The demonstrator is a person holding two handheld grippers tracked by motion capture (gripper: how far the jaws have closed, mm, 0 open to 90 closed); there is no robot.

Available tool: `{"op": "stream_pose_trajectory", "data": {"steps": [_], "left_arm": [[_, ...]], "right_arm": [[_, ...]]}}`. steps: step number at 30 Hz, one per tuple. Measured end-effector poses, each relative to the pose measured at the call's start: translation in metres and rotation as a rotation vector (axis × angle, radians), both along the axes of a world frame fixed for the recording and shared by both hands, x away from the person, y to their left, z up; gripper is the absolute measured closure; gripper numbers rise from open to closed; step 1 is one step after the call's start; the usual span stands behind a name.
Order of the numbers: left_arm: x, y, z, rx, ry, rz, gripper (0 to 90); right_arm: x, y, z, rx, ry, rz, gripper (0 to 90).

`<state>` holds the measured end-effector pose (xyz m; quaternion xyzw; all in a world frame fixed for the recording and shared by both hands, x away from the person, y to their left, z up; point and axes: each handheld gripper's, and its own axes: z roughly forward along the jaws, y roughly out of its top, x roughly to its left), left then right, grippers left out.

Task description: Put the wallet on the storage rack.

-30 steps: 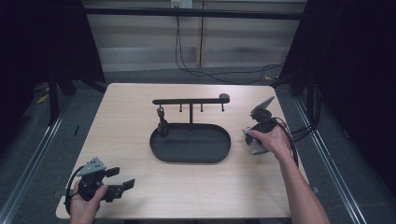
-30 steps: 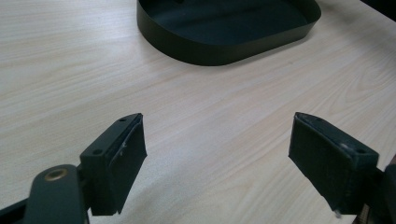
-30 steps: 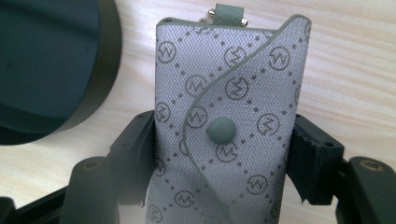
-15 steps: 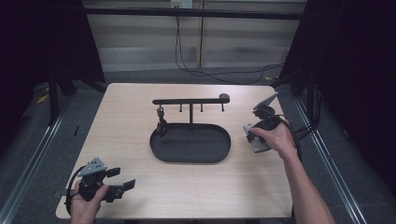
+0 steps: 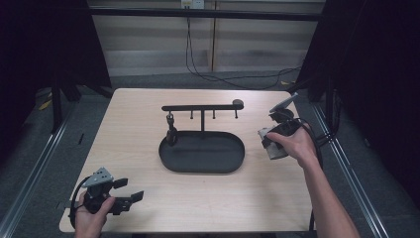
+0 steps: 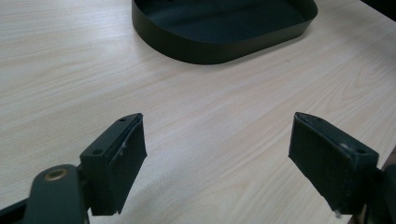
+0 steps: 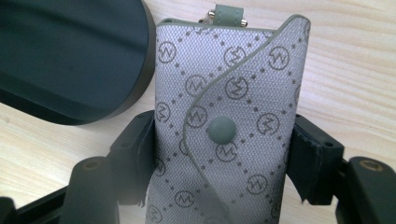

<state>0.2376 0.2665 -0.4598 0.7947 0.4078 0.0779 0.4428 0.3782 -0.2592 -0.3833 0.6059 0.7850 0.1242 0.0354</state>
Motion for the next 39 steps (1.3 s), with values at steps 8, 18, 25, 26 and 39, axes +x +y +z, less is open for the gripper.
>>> {"op": "stream_pose_trajectory", "data": {"steps": [8,18,25,26,39], "left_arm": [[0.0,0.0,0.0,0.005,0.006,-0.002,18.7],[0.001,0.001,-0.001,0.01,0.01,0.004,18.7],[0.001,0.001,-0.001,0.006,0.013,0.004,18.8],[0.001,0.001,-0.001,0.007,0.013,0.004,18.7],[0.001,0.001,-0.001,0.008,0.015,0.005,18.7]], "right_arm": [[-0.005,0.002,0.01,0.068,-0.027,0.02,32.7],[-0.007,0.012,0.017,0.172,-0.069,0.034,32.8],[-0.007,0.019,0.01,0.241,-0.097,0.03,32.8],[-0.007,0.019,0.01,0.254,-0.107,0.027,32.8],[-0.003,0.032,-0.001,0.349,-0.142,0.026,32.8]]}}
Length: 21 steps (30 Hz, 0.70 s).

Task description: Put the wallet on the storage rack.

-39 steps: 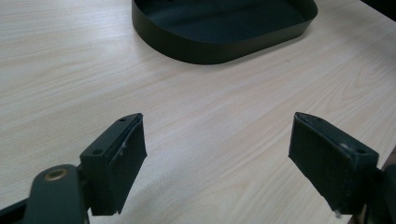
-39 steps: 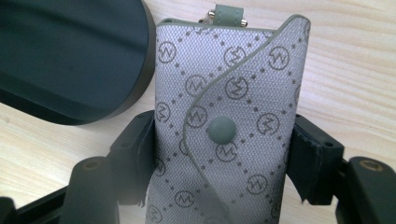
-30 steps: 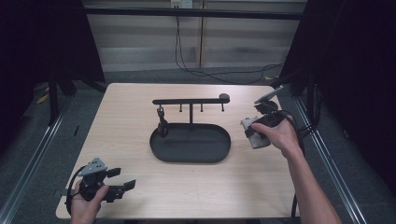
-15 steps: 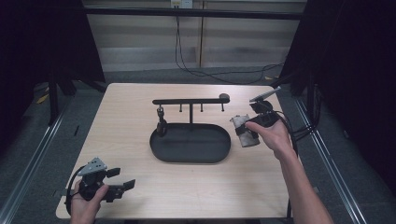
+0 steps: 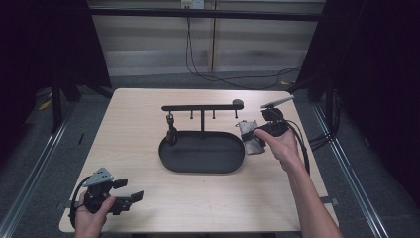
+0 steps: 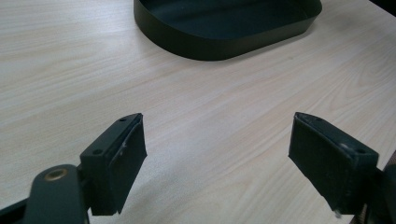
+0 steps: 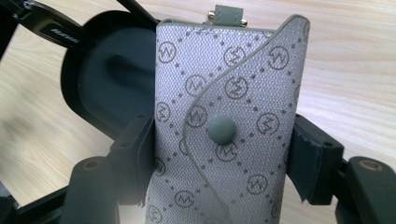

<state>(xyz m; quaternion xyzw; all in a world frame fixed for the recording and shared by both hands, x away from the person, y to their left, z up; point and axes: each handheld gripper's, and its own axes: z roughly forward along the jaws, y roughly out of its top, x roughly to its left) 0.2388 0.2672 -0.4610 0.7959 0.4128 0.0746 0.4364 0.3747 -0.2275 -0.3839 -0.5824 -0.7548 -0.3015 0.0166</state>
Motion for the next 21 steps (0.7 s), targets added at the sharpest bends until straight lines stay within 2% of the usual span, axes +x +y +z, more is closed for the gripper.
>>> {"op": "stream_pose_trajectory", "data": {"steps": [9,21], "left_arm": [[0.0,0.0,0.0,0.0,0.002,0.0,18.7],[0.0,0.001,0.0,-0.001,-0.002,0.0,18.7]], "right_arm": [[0.003,0.014,-0.012,0.042,-0.006,0.016,32.8],[0.007,0.03,-0.028,0.053,-0.015,0.013,32.8]]}}
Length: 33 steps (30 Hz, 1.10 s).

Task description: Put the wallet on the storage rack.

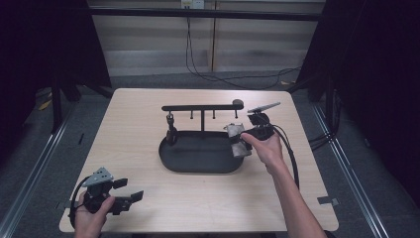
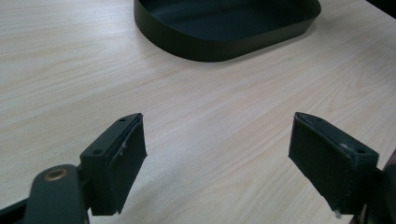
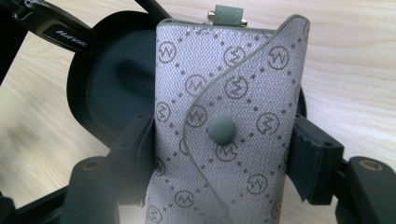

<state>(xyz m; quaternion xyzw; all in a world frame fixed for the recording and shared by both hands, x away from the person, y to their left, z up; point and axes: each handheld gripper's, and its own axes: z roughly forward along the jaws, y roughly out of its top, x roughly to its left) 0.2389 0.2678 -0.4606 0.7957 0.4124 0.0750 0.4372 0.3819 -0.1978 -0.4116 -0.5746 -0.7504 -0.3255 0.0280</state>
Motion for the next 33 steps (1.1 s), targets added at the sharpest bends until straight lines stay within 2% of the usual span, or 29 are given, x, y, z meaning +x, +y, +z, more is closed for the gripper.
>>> {"op": "stream_pose_trajectory", "data": {"steps": [7,13,23,31,33], "left_arm": [[0.0,0.001,0.0,-0.006,0.0,-0.003,18.7],[0.0,0.001,0.0,-0.006,0.001,-0.001,18.7],[0.0,0.0,0.0,-0.003,-0.001,-0.004,18.7],[0.0,0.0,0.0,-0.003,-0.001,-0.006,18.7],[0.0,0.0,0.0,-0.005,0.0,-0.008,18.7]], "right_arm": [[0.003,0.005,-0.014,0.0,0.017,-0.012,32.7],[0.005,0.012,-0.02,0.003,0.009,-0.009,32.7],[0.011,0.023,-0.034,-0.007,0.025,-0.009,32.7],[0.013,0.027,-0.047,-0.057,0.043,-0.003,32.6],[0.014,0.029,-0.049,-0.053,0.05,-0.007,32.5]]}}
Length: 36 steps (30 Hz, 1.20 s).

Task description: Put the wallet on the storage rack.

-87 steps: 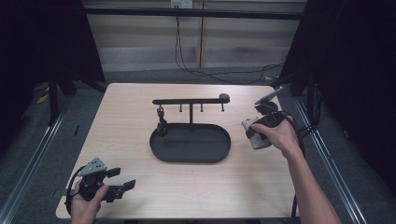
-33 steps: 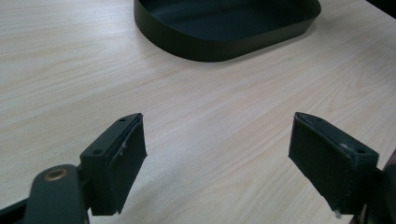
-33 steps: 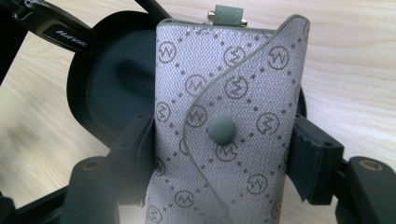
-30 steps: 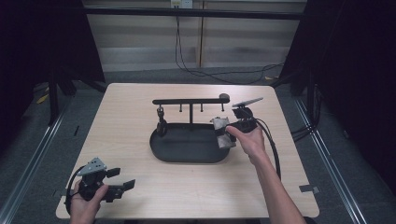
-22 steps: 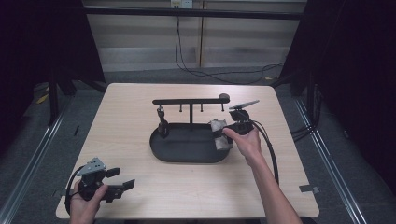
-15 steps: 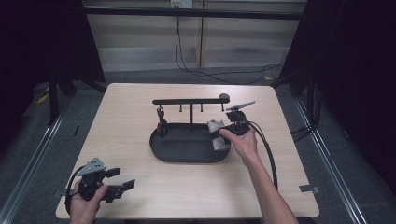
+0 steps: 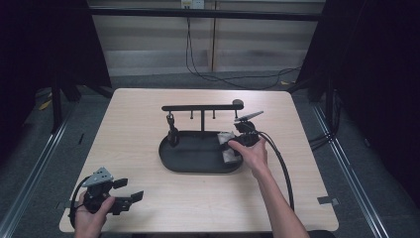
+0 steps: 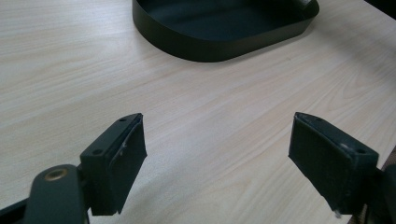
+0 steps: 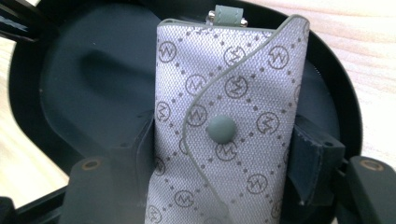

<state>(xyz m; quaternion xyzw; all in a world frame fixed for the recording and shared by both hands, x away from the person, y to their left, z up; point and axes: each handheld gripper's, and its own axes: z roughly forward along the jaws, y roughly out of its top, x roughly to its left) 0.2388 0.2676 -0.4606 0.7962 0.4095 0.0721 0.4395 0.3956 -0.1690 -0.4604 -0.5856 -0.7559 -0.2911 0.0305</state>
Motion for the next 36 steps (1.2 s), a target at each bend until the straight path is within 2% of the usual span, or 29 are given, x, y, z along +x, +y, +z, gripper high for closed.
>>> {"op": "stream_pose_trajectory", "data": {"steps": [4,13,16,20,28,36], "left_arm": [[0.0,0.0,0.0,-0.002,-0.001,0.0,18.7],[0.0,0.0,0.0,-0.002,0.001,0.001,18.7],[0.0,0.001,0.0,-0.003,0.001,0.0,18.7],[0.0,0.0,0.0,0.001,0.003,-0.001,18.8],[0.0,0.001,0.0,-0.003,0.0,-0.002,18.7],[0.0,0.001,0.0,-0.003,0.001,-0.001,18.8]], "right_arm": [[0.002,0.003,-0.005,-0.036,-0.006,0.016,32.3],[0.001,0.006,-0.01,-0.07,-0.01,0.014,30.9],[0.001,0.005,-0.013,-0.072,-0.011,0.009,30.7],[0.0,0.002,-0.017,-0.041,-0.014,-0.008,29.8],[0.0,0.004,-0.016,-0.054,-0.02,0.0,26.3],[-0.003,0.003,-0.009,-0.067,-0.058,-0.014,27.0]]}}
